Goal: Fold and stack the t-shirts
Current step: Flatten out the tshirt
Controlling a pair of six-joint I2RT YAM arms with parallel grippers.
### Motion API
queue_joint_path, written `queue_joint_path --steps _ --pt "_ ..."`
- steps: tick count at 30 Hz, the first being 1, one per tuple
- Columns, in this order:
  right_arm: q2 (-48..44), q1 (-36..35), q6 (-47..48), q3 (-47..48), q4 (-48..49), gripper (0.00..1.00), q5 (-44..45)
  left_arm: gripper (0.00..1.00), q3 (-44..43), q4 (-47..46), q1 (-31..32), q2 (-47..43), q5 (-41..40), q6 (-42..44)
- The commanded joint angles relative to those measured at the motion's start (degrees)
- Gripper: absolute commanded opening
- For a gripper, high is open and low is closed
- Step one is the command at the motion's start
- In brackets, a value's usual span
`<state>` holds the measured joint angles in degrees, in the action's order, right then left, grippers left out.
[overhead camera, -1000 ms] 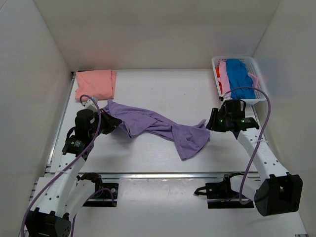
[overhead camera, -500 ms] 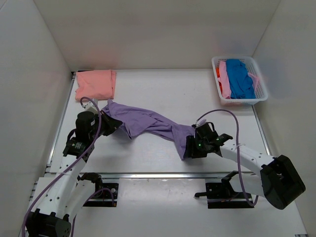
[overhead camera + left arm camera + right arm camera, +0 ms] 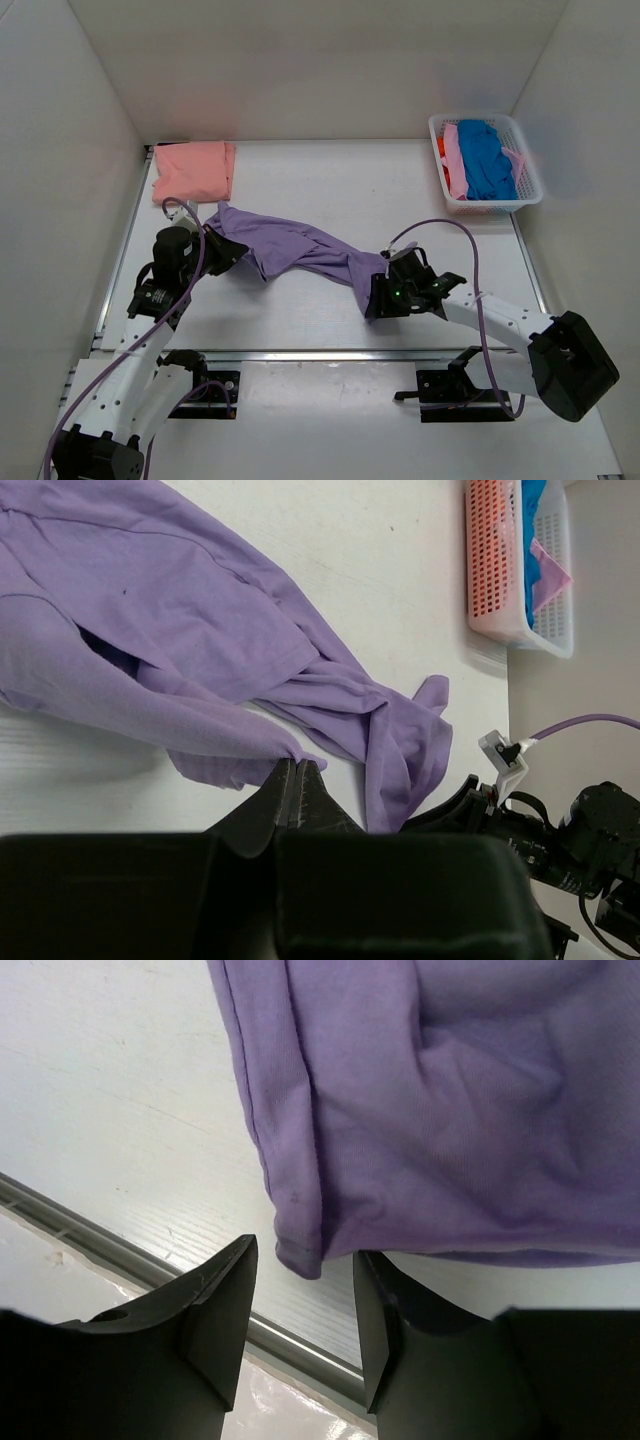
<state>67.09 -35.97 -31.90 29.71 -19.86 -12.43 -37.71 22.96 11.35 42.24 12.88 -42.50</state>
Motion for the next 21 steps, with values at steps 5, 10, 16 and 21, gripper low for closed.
queue_joint_path --steps 5,10,16,21 --pt "-0.1 -1.3 1.1 3.5 3.6 0.4 2.3 0.0 0.6 -1.3 0.2 -0.9 0.8 -0.4" --pt "2.6 -2.1 2.8 6.0 3.1 0.38 3.6 0.0 0.5 -1.3 0.1 -1.1 0.9 -0.2" --pt "4.0 -2.9 3.2 6.7 4.3 0.36 3.2 0.0 1.2 -1.8 0.0 -1.1 1.0 -0.7" --pt "9.0 -4.4 4.0 6.8 3.7 0.36 3.6 0.0 1.1 -2.2 0.0 -0.9 1.2 -0.7"
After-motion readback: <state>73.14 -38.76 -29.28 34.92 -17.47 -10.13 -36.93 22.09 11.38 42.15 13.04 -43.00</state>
